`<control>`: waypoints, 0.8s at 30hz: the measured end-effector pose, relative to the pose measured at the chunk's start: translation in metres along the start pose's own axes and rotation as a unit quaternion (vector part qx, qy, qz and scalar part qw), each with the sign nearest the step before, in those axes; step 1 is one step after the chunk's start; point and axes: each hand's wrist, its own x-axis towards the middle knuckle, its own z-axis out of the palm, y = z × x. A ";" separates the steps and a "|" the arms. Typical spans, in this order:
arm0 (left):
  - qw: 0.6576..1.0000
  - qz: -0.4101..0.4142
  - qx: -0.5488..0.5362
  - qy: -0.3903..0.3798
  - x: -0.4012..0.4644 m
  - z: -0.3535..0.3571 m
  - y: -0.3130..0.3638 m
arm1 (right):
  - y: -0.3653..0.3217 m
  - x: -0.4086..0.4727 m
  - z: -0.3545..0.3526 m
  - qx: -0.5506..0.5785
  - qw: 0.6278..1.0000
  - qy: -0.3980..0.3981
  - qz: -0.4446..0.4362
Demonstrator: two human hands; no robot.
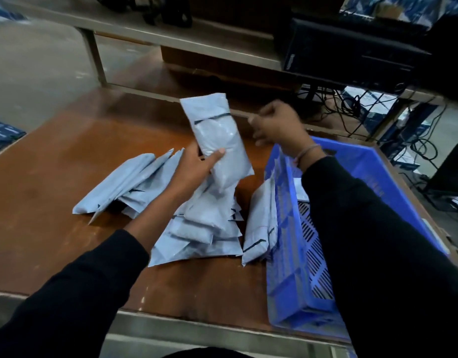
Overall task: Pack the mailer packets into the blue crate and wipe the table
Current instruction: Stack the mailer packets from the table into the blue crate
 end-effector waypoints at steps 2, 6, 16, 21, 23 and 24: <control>0.997 -0.046 -0.015 0.055 0.006 -0.019 -0.004 | 0.017 -0.009 0.020 -0.076 0.991 -0.060 0.092; 0.992 -0.114 -0.007 0.045 0.009 -0.048 -0.011 | 0.064 -0.030 0.067 -0.109 0.944 -0.200 0.238; 0.983 -0.182 0.010 -0.027 0.005 -0.045 -0.008 | 0.065 -0.022 0.056 -0.054 0.965 -0.122 0.225; 0.981 -0.189 0.026 -0.044 0.013 -0.027 -0.004 | 0.033 -0.025 -0.005 -0.220 0.969 -0.022 0.114; 0.979 -0.195 0.018 -0.047 0.015 -0.018 -0.005 | 0.029 -0.024 -0.027 -0.169 0.981 0.002 0.092; 0.979 -0.198 0.012 -0.051 0.016 -0.013 -0.004 | 0.029 -0.023 -0.035 -0.130 0.987 0.009 0.090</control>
